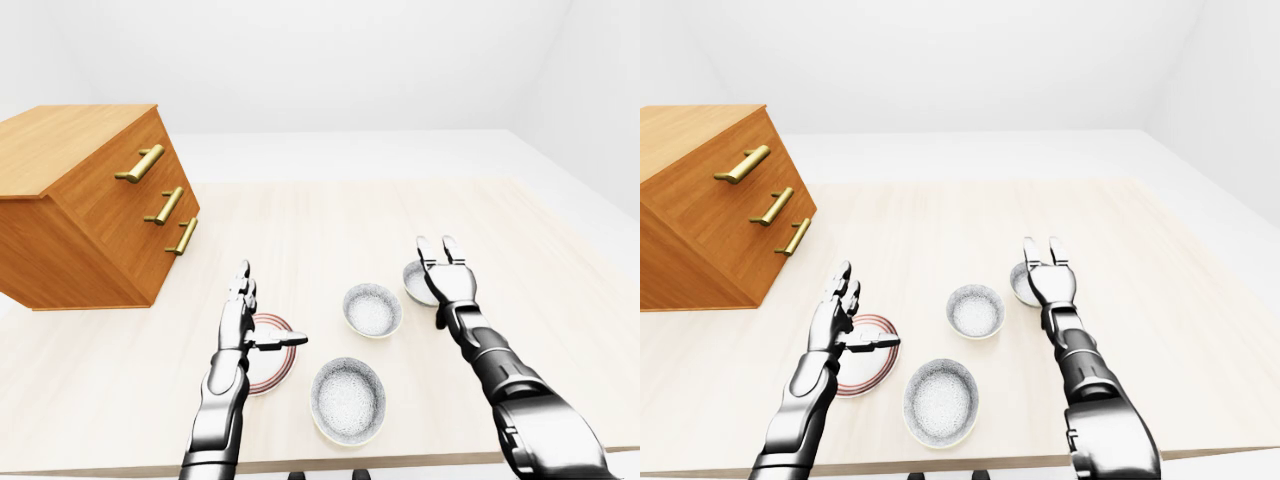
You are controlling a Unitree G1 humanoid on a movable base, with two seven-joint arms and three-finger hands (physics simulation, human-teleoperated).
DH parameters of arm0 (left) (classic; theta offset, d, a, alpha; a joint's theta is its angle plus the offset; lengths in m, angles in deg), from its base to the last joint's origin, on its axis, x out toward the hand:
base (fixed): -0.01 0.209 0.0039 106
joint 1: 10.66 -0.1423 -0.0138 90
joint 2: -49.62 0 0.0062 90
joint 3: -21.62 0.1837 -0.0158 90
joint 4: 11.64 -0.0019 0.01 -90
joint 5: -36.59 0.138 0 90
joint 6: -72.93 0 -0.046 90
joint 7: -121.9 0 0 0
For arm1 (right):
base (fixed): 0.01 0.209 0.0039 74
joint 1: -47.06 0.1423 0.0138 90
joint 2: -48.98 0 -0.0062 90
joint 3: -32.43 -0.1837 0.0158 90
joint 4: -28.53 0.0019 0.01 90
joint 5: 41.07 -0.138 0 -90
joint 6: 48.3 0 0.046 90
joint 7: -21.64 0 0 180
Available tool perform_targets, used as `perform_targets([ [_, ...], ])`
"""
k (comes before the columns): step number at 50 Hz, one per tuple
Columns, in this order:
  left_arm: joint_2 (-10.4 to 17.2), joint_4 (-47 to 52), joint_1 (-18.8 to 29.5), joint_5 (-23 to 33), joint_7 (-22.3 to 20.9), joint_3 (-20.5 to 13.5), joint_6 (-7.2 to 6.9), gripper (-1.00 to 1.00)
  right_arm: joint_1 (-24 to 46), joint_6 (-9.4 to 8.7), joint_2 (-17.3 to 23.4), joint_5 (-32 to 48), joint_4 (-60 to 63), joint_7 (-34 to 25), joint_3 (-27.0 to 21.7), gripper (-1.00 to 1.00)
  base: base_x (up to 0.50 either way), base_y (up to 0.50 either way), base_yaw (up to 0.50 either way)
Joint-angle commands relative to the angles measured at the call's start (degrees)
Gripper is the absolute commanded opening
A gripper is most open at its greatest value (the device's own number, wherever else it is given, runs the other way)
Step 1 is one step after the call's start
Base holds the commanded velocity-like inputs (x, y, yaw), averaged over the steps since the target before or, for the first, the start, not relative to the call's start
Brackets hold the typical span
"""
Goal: Stack the bowl at the front on the bowl in the middle.
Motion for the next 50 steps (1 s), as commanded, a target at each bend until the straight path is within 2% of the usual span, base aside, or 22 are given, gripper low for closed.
perform_targets([
  [1, -0.1, -0.1, -0.3, -0.2, -0.1, 0.2, -0.02, 1.00, 1.1, -0.01, 0.7, -0.1, -10.0, 0.0, 1.7, 1.00, 0.00, 0.00, 0.00],
  [11, -0.1, 0.3, -0.4, -0.2, -0.1, 0.2, -0.46, 1.00, 1.2, -0.01, 0.7, -0.7, -10.3, 0.0, 2.1, 1.00, 0.00, 0.00, 0.00],
  [12, 0.0, -0.8, 0.0, -0.1, 0.0, 0.1, -0.11, 1.00, 0.7, -0.01, 0.6, 1.1, -9.7, 0.0, 3.5, -1.00, 0.00, 0.00, 0.00],
  [20, 0.0, -1.0, 0.1, -0.2, 0.0, 0.1, -0.04, 1.00, 0.8, -0.01, 0.6, 1.5, -9.9, 0.0, 3.4, -1.00, 0.00, 0.00, 0.00],
  [21, -0.1, -0.8, 0.1, -0.2, 0.0, 0.0, -0.27, 1.00, 0.2, -0.01, 1.0, 4.6, -7.3, 0.0, 5.2, -1.00, 0.00, 0.00, 0.00],
  [29, 0.0, -0.8, 0.1, -0.2, 0.0, 0.1, -0.29, 1.00, 0.3, -0.01, 0.9, 5.6, -7.5, 0.0, 4.5, -1.00, 0.00, 0.00, 0.00],
  [30, -0.1, -1.0, 0.2, -0.5, 0.0, -0.1, -0.64, 1.00, -0.5, -0.01, 2.1, 8.0, -0.6, 0.0, 5.2, -1.00, 0.00, 0.00, 0.00],
  [40, 0.0, -1.5, 0.3, -0.7, 0.0, -0.1, -0.44, 1.00, -2.1, -0.01, 2.9, 9.6, 6.3, 0.0, 1.3, -1.00, 0.00, 0.00, 0.00],
  [43, 0.0, -2.0, 0.5, -0.7, 0.0, -0.2, -0.06, 1.00, -2.8, -0.01, 3.9, 9.5, 12.0, 0.0, -0.4, -1.00, 0.00, 0.00, 0.00],
  [44, 0.0, -1.4, 0.4, -0.7, 0.1, -0.1, -0.58, 1.00, -3.8, -0.01, 4.3, 9.5, 16.4, 0.0, -1.2, -1.00, 0.00, 0.00, 0.00],
  [47, 0.0, -1.1, 0.3, -0.8, 0.1, -0.1, -0.90, 1.00, -4.7, -0.01, 4.6, 10.5, 22.4, 0.0, -2.5, -1.00, 0.00, 0.00, 0.00],
  [50, 0.0, -1.1, 0.3, -0.8, 0.1, -0.1, -0.92, 1.00, -4.8, -0.01, 4.5, 10.8, 22.8, 0.0, -2.9, -1.00, 0.00, 0.00, 0.00],
])
